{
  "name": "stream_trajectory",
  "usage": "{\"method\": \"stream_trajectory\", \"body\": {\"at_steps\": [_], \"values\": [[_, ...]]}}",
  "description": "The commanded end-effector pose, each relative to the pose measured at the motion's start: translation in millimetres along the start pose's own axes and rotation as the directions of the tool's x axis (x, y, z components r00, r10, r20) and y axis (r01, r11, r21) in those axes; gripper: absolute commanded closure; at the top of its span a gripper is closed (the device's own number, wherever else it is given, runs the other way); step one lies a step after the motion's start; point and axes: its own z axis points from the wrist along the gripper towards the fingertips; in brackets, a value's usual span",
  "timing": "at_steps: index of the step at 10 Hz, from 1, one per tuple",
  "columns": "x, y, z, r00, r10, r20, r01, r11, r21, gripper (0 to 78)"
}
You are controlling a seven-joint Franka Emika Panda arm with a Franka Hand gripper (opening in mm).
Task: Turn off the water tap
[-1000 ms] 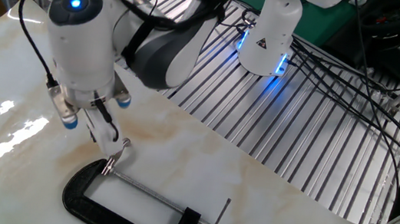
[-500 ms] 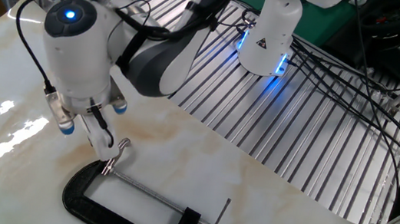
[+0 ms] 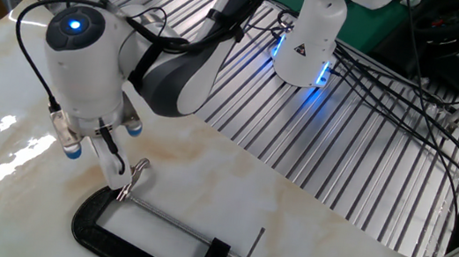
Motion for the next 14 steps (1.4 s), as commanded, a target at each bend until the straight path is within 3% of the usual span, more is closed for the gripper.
{"method": "stream_trajectory", "body": {"at_steps": [1, 2, 4, 5, 9, 14], "values": [[-0.9, -0.1, -1.8, 1.0, 0.013, 0.001, -0.013, 1.0, 0.003, 77.6], [-0.9, -0.1, -1.8, 1.0, 0.017, 0.0, -0.017, 1.0, 0.002, 77.6], [-0.9, -0.1, -1.8, 0.997, 0.056, -0.047, -0.055, 0.998, 0.021, 77.6], [-0.9, -0.1, -1.8, 0.996, 0.066, -0.054, -0.065, 0.998, 0.022, 77.6], [-0.9, -0.1, -1.8, 0.998, 0.047, -0.044, -0.046, 0.999, 0.018, 77.6], [-10.2, -1.7, 8.5, 0.999, 0.032, -0.036, -0.032, 0.999, 0.017, 77.6]]}}
